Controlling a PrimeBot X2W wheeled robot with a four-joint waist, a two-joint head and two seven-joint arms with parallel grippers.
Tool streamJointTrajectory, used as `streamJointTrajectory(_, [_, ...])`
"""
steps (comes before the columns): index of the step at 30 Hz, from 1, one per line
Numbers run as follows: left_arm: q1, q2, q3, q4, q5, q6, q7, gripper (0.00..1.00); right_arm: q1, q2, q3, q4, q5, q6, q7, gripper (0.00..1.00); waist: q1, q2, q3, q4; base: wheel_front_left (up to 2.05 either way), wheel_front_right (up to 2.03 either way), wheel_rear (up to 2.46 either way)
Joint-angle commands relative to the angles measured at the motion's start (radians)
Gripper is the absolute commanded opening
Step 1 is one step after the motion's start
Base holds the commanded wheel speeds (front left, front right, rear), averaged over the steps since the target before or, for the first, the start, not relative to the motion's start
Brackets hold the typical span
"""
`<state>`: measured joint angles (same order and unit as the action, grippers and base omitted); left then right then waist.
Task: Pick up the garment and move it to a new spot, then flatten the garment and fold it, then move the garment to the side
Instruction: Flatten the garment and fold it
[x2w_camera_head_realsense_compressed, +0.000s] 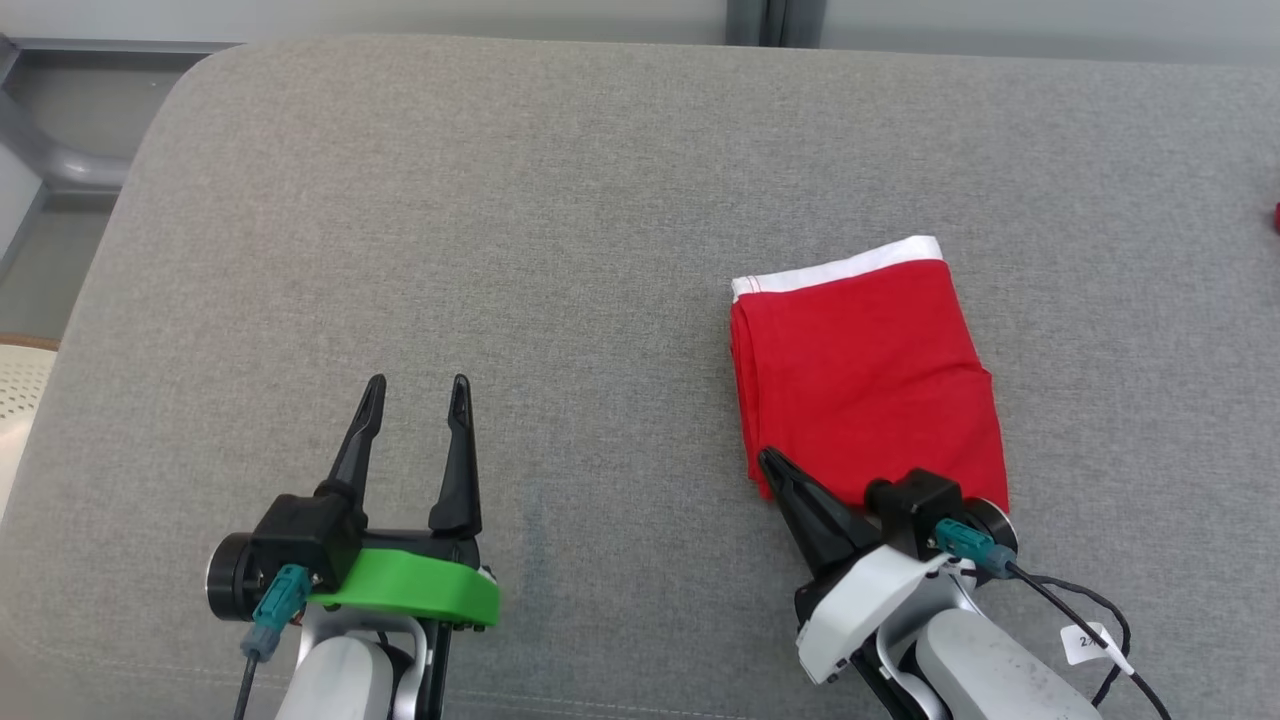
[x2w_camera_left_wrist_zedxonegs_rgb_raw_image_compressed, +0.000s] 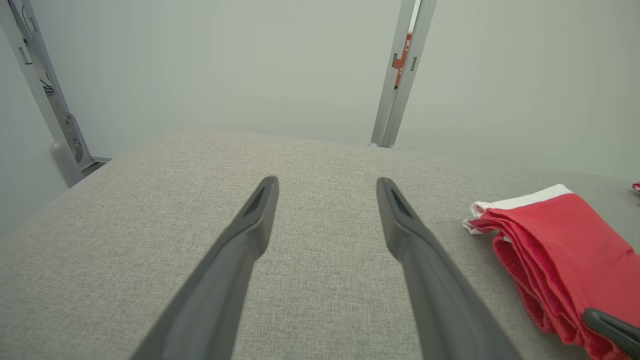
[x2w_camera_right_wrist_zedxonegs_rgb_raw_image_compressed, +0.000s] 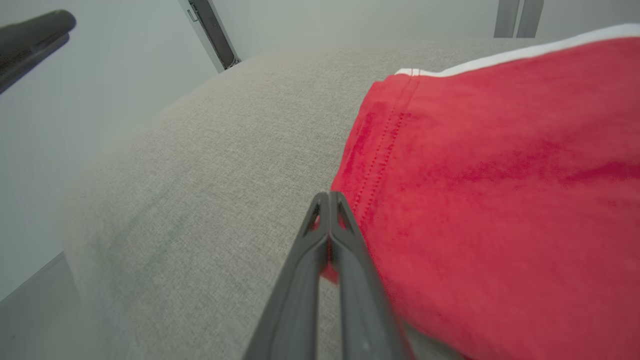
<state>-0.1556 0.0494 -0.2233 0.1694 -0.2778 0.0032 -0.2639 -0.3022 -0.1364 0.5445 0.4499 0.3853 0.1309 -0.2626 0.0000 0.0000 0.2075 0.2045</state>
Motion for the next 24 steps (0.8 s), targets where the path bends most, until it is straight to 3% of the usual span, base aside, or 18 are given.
streamJointTrajectory(1, [-0.018, 0.003, 0.004, 0.002, 0.015, 0.004, 0.000, 1.00, 0.002, 0.000, 0.005, -0.017, 0.002, -0.001, -0.003, 0.00, 0.0000, 0.0000, -0.003, -0.011, 0.00, 0.00, 0.00])
streamJointTrajectory(5, [-0.014, 0.003, 0.014, 0.005, 0.019, 0.004, 0.000, 1.00, -0.003, -0.013, -0.045, -0.085, -0.008, -0.001, -0.003, 0.00, 0.0000, 0.0000, -0.009, -0.044, 0.00, 0.00, 0.00])
streamJointTrajectory(11, [-0.003, 0.003, 0.040, 0.016, 0.035, -0.004, 0.000, 1.00, 0.036, -0.033, -0.202, -0.191, -0.035, -0.001, -0.002, 0.00, 0.0000, 0.0000, -0.030, -0.106, 0.00, 0.00, 0.00])
streamJointTrajectory(12, [-0.001, 0.003, 0.047, 0.017, 0.037, -0.003, 0.000, 1.00, 0.043, -0.036, -0.234, -0.207, -0.043, -0.001, -0.003, 0.22, 0.0000, 0.0000, -0.033, -0.118, 0.00, 0.00, 0.00])
streamJointTrajectory(13, [0.000, 0.003, 0.052, 0.016, 0.039, -0.002, 0.000, 1.00, 0.051, -0.039, -0.257, -0.220, -0.051, -0.001, -0.002, 0.54, 0.0000, 0.0000, -0.036, -0.127, 0.00, 0.00, 0.00])
streamJointTrajectory(14, [0.002, 0.003, 0.059, 0.016, 0.043, -0.003, 0.000, 1.00, 0.063, -0.041, -0.287, -0.233, -0.058, -0.001, -0.002, 1.00, 0.0000, 0.0000, -0.040, -0.138, 0.00, 0.00, 0.00])
streamJointTrajectory(24, [0.029, 0.003, 0.131, 0.018, 0.079, -0.027, 0.000, 1.00, 0.151, -0.049, -0.448, -0.310, -0.104, -0.001, -0.002, 1.00, 0.0000, 0.0000, -0.069, -0.214, 0.00, 0.00, 0.00])
